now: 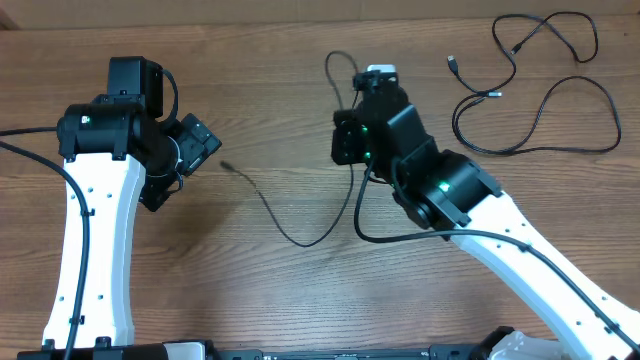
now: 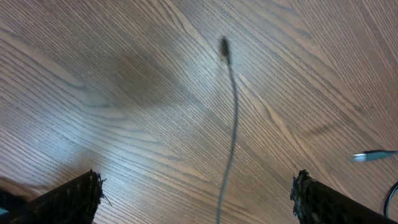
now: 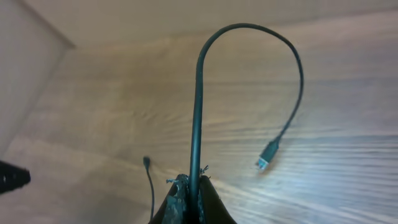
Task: Untangle cables
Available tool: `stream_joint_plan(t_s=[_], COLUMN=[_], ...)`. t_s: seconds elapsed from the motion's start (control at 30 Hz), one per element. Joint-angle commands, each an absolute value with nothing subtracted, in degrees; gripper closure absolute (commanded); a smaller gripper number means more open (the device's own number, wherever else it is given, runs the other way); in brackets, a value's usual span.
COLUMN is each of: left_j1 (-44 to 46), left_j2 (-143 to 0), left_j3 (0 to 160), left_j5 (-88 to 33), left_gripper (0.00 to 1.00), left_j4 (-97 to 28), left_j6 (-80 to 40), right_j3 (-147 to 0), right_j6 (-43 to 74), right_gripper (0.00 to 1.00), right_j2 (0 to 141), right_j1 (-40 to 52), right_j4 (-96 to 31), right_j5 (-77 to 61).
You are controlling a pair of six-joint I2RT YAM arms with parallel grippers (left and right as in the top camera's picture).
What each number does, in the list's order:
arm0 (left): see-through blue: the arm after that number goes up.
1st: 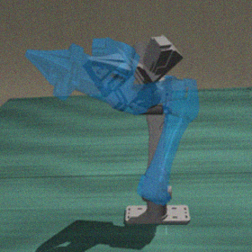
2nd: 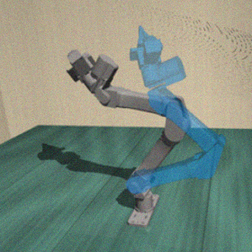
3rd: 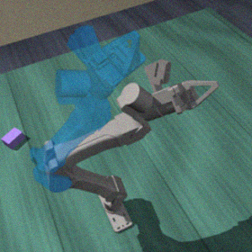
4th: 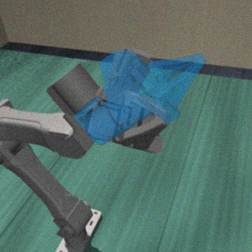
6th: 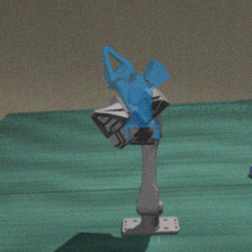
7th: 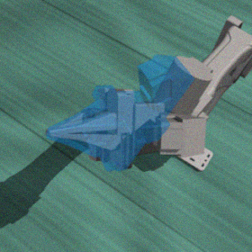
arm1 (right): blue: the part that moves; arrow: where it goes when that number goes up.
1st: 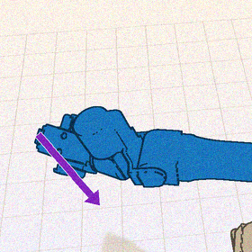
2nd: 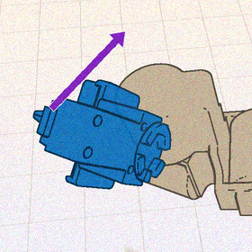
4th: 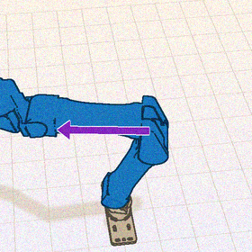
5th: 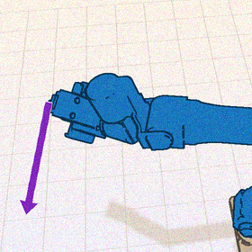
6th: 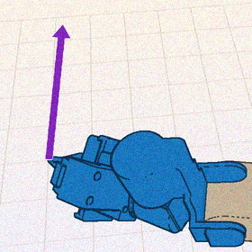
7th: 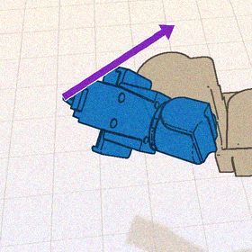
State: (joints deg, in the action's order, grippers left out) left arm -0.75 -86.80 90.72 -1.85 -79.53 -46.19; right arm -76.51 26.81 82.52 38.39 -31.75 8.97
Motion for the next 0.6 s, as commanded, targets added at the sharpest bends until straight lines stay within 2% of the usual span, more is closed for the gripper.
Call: stream_joint_plan(t_s=[0.0,0.33,0.5,0.57], left_j1=[-0.58,-0.58,-0.12,0.84], left_j2=[-86.96,-86.96,-86.96,-86.96], left_j3=[91.11,91.11,91.11,91.11], left_j5=[-1.06,-1.13,-8.91,-12.29], left_gripper=[0.00,0.00,0.00,0.01], left_j4=[-79.48,-79.50,-80.07,-78.48], left_j6=[-46.13,-46.13,-44.93,-39.35], right_j3=[-77.62,-77.19,-77.19,-77.19], right_j6=[27.20,27.24,27.22,27.22], right_gripper=[0.96,0.96,0.96,0.96], right_j2=[81.84,83.11,84.38,84.97], right_j1=[38.61,38.61,38.61,38.61], right_j4=[-33.52,-35.62,-35.16,-35.53], right_j5=[13.23,13.23,12.82,12.40])
